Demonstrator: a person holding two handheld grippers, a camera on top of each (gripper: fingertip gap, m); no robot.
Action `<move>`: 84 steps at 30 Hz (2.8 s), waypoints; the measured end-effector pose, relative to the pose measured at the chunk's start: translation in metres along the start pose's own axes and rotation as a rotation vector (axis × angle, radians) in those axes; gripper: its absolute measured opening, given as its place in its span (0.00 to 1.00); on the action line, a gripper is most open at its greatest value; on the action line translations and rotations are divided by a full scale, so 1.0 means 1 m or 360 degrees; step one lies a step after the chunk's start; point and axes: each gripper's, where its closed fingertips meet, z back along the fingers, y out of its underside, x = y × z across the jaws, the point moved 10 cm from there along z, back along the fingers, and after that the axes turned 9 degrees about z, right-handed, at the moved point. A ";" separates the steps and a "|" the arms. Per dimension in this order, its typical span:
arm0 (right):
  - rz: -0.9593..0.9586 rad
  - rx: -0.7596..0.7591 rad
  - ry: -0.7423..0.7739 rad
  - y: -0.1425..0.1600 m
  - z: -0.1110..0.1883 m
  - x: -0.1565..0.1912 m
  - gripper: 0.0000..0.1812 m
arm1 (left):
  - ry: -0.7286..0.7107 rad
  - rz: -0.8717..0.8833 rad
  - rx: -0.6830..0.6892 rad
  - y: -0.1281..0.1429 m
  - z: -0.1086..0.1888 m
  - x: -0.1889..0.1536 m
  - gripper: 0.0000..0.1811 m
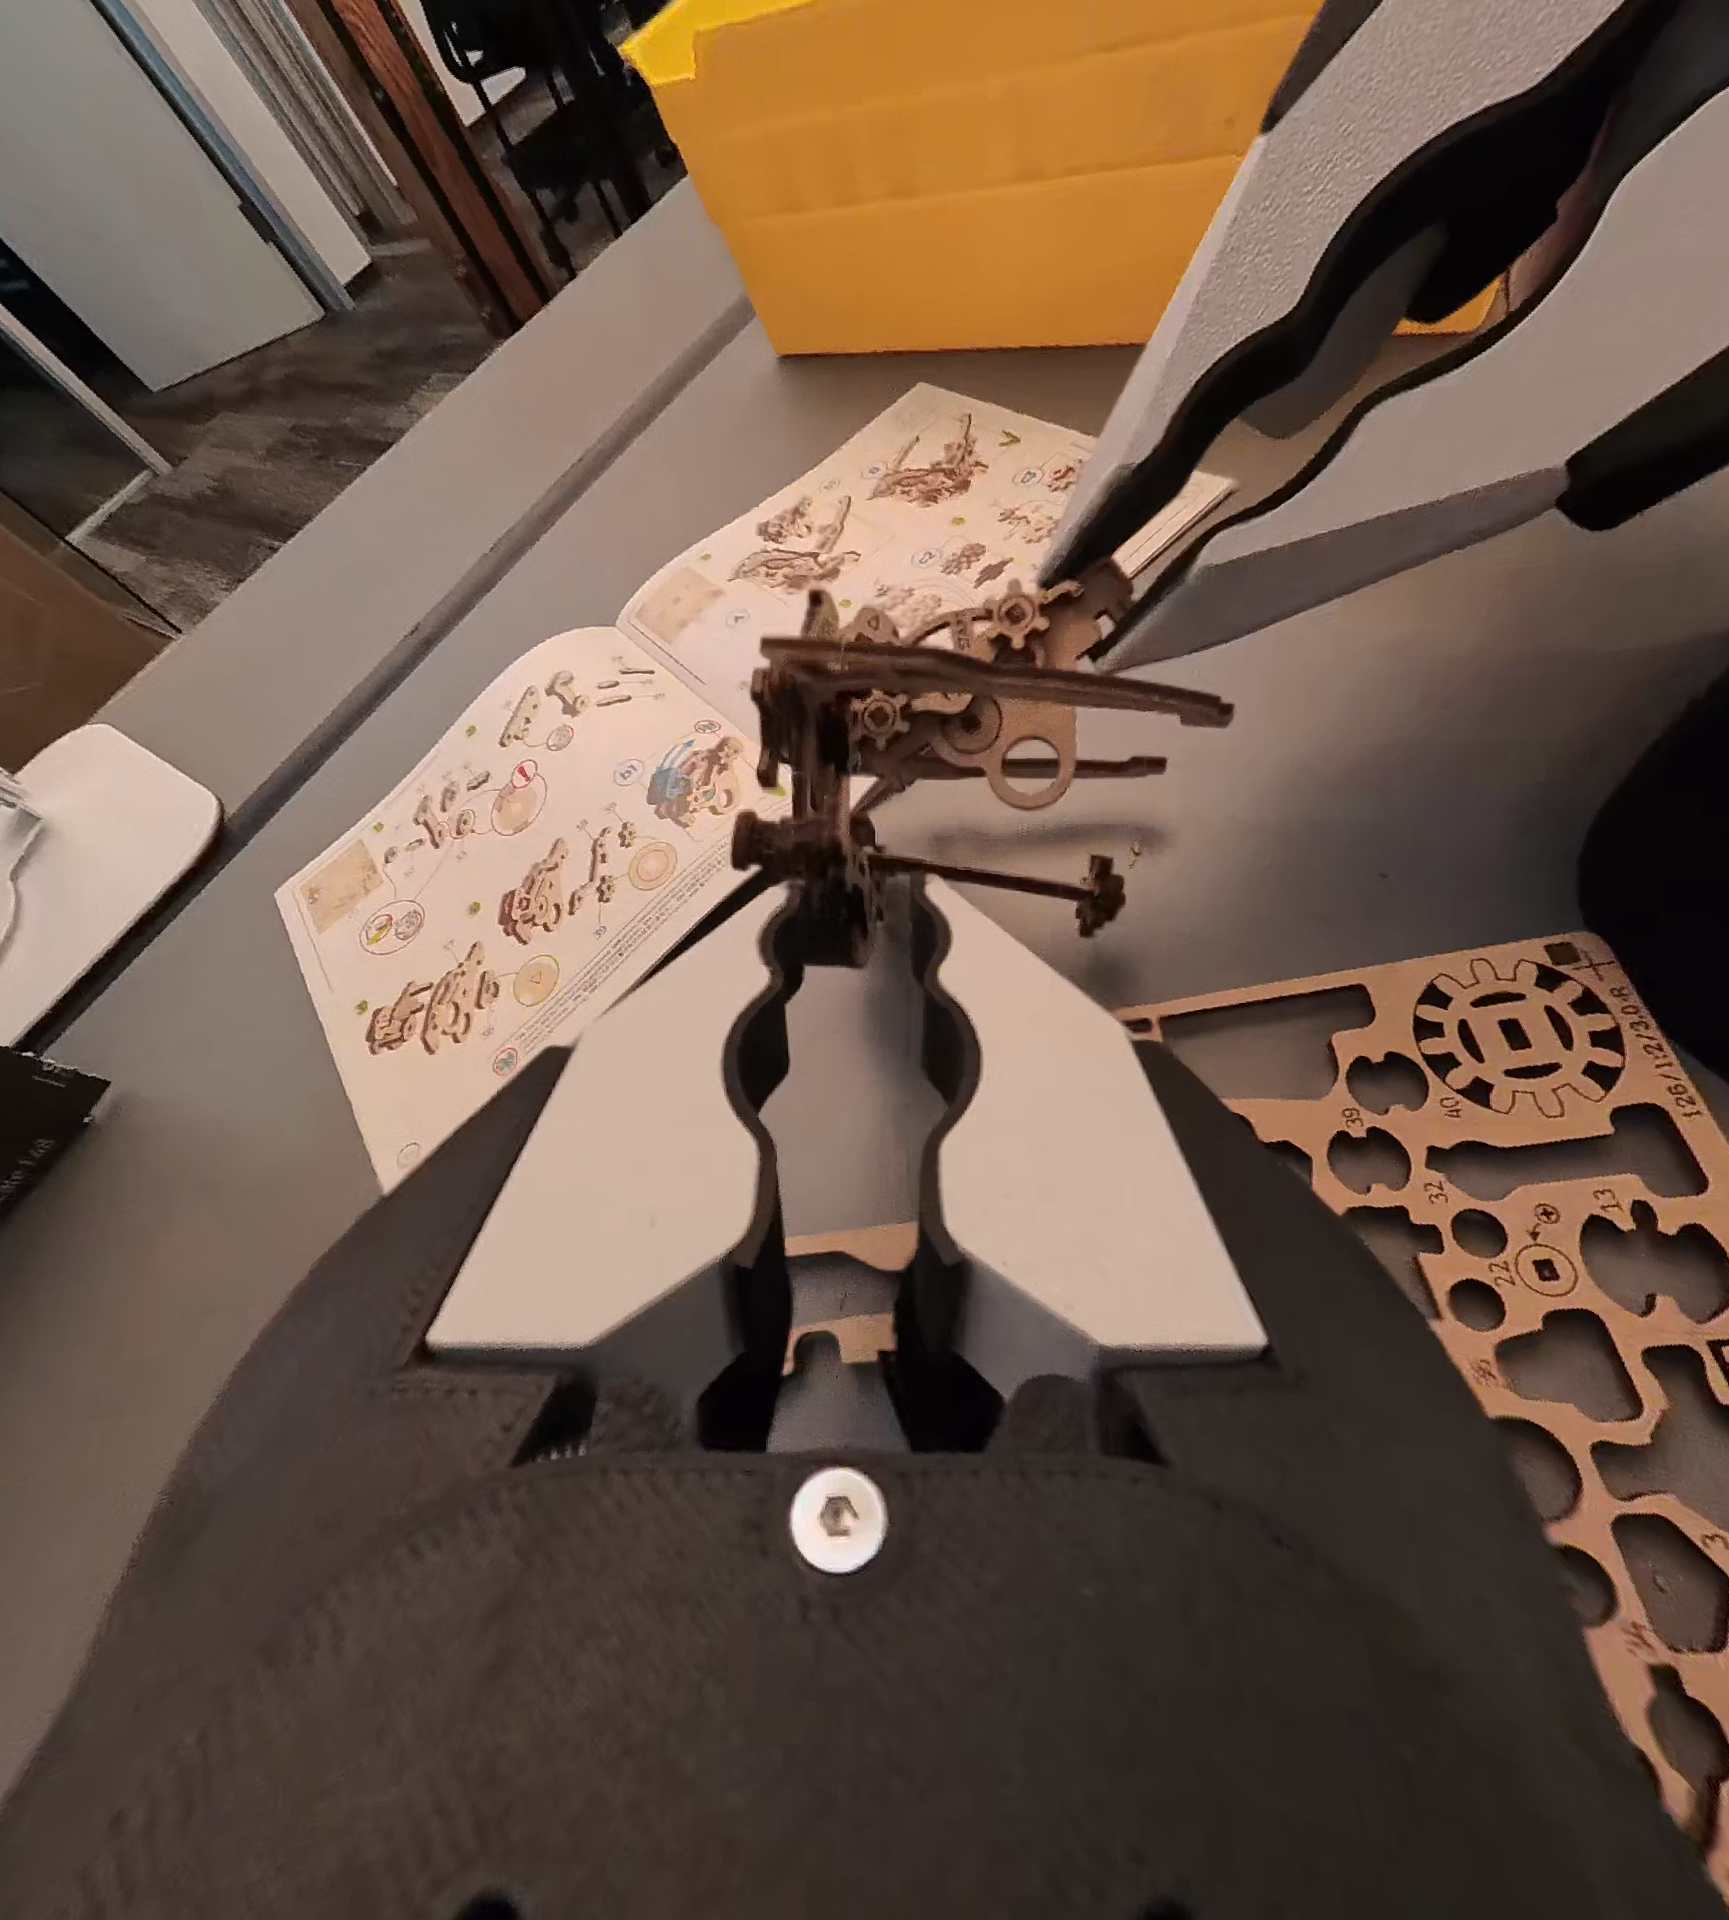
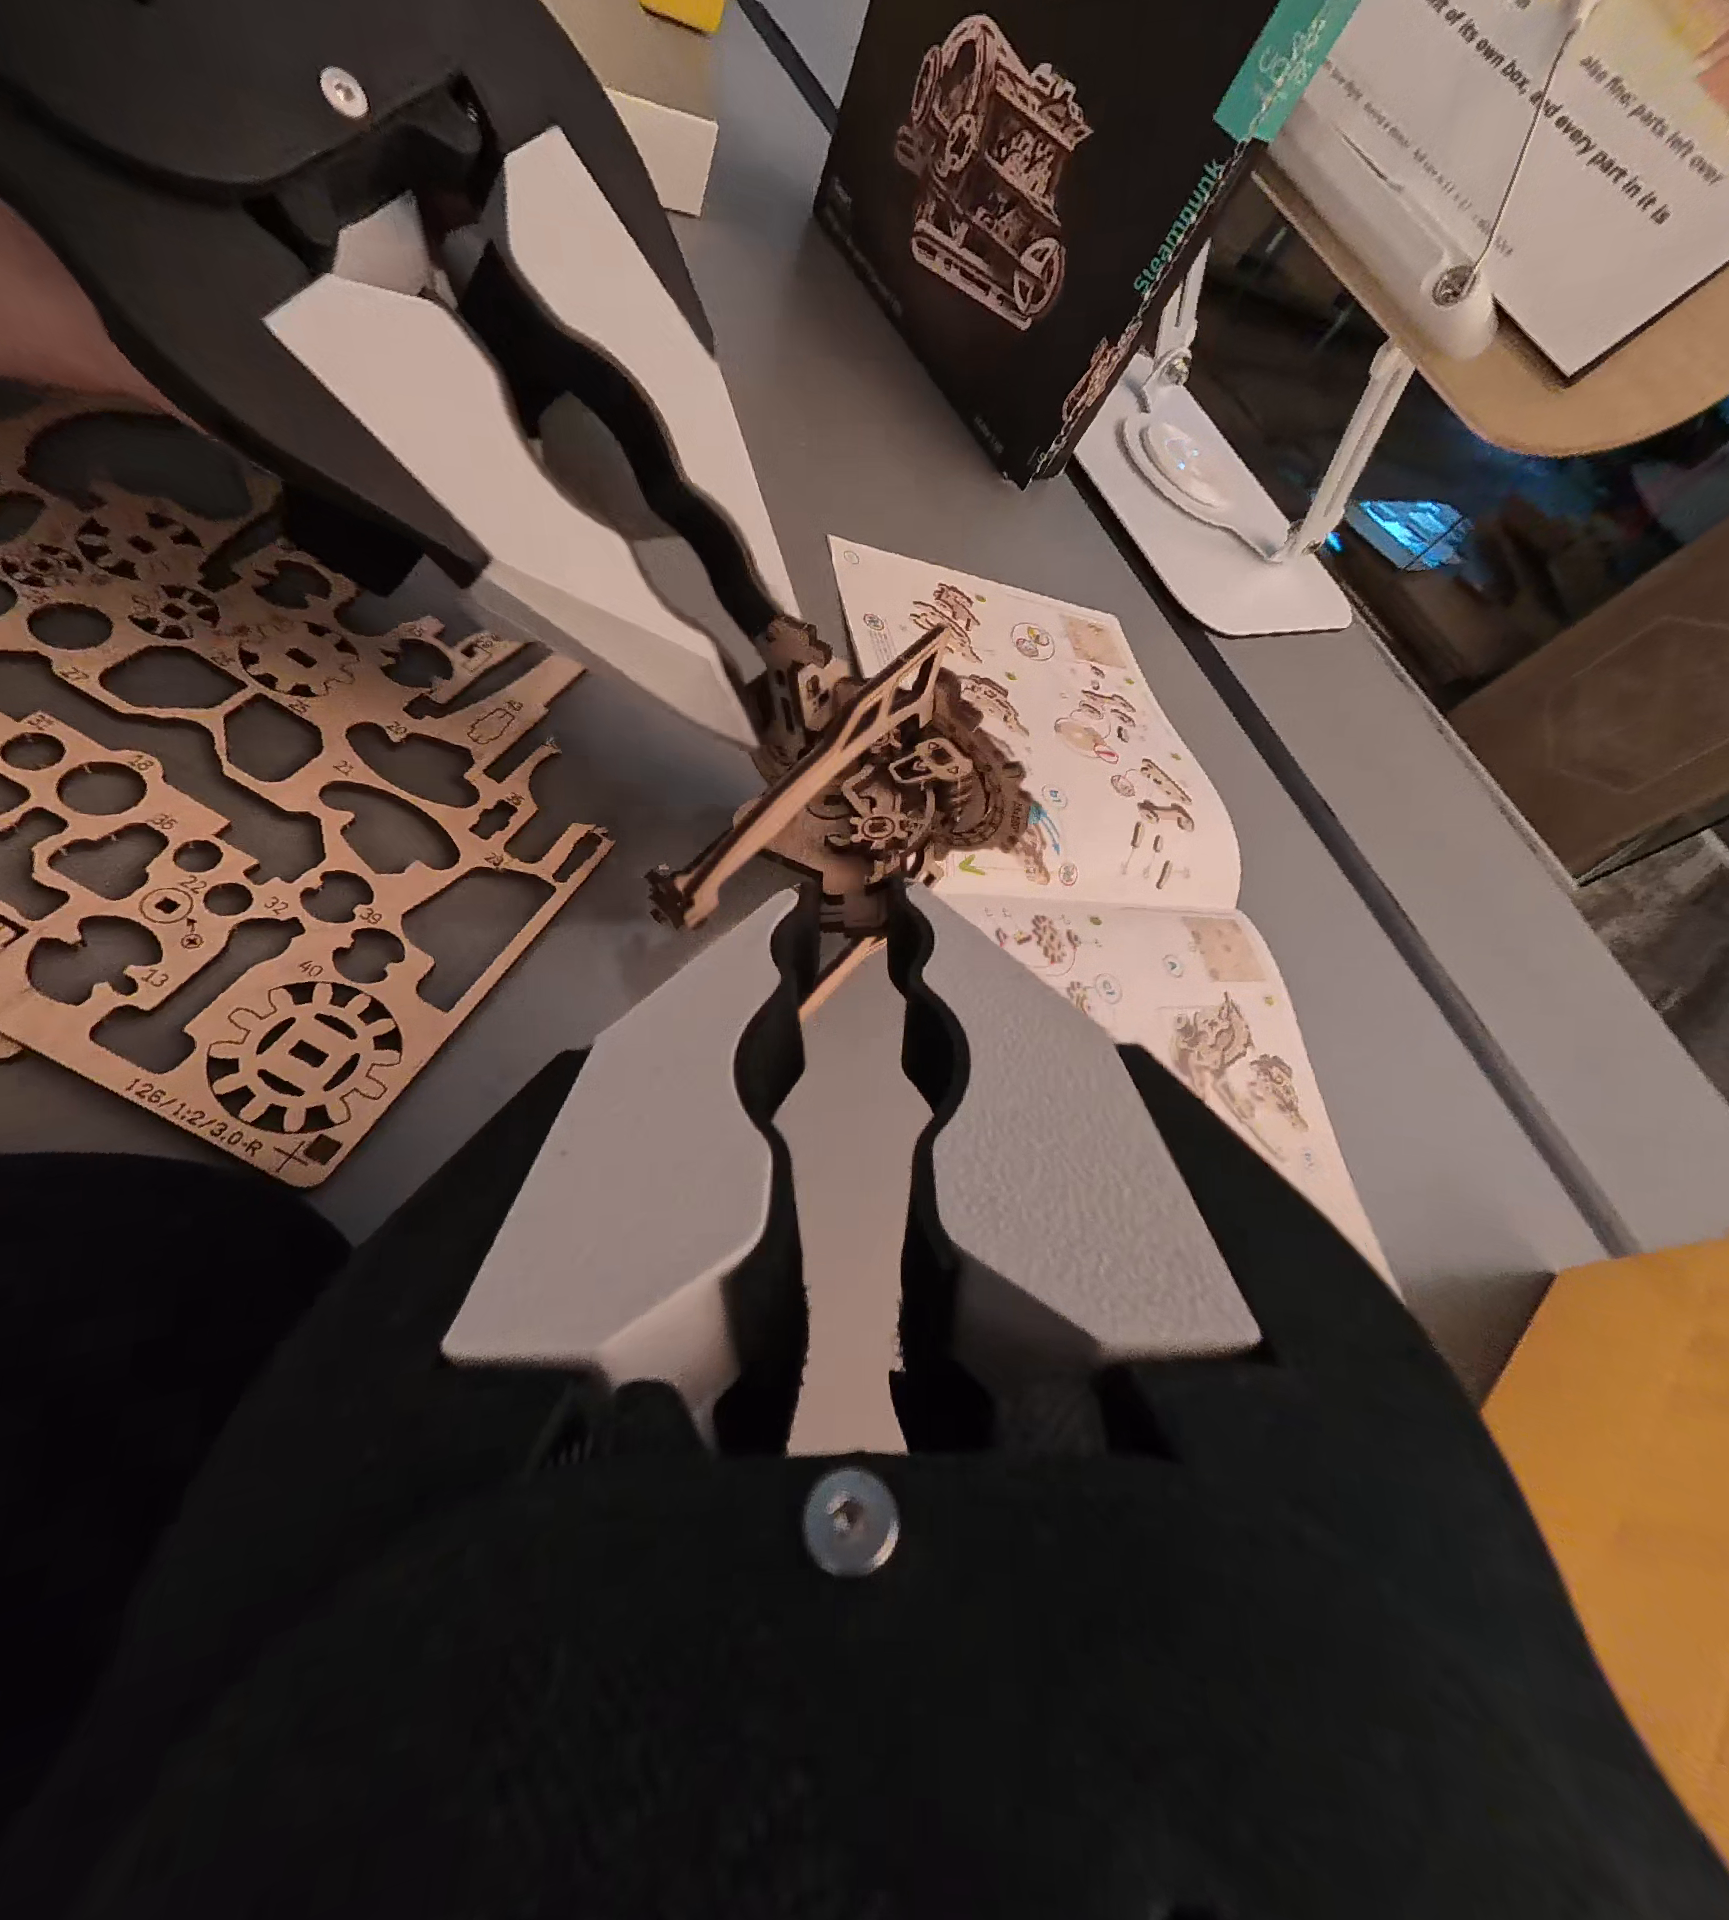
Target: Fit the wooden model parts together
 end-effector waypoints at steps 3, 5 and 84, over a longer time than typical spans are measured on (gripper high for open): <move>-0.0038 -0.0002 -0.0012 0.004 0.002 -0.001 0.06 | 0.0028 0.0019 0.0021 0.000 0.002 -0.002 0.12; -0.0043 0.0002 -0.0022 0.006 0.003 -0.001 0.06 | 0.0024 -0.0006 0.0023 -0.002 0.003 -0.003 0.12; 0.0692 -0.0206 -0.0655 -0.052 0.025 -0.005 0.08 | 0.1938 0.0797 0.1026 -0.046 -0.002 0.030 0.01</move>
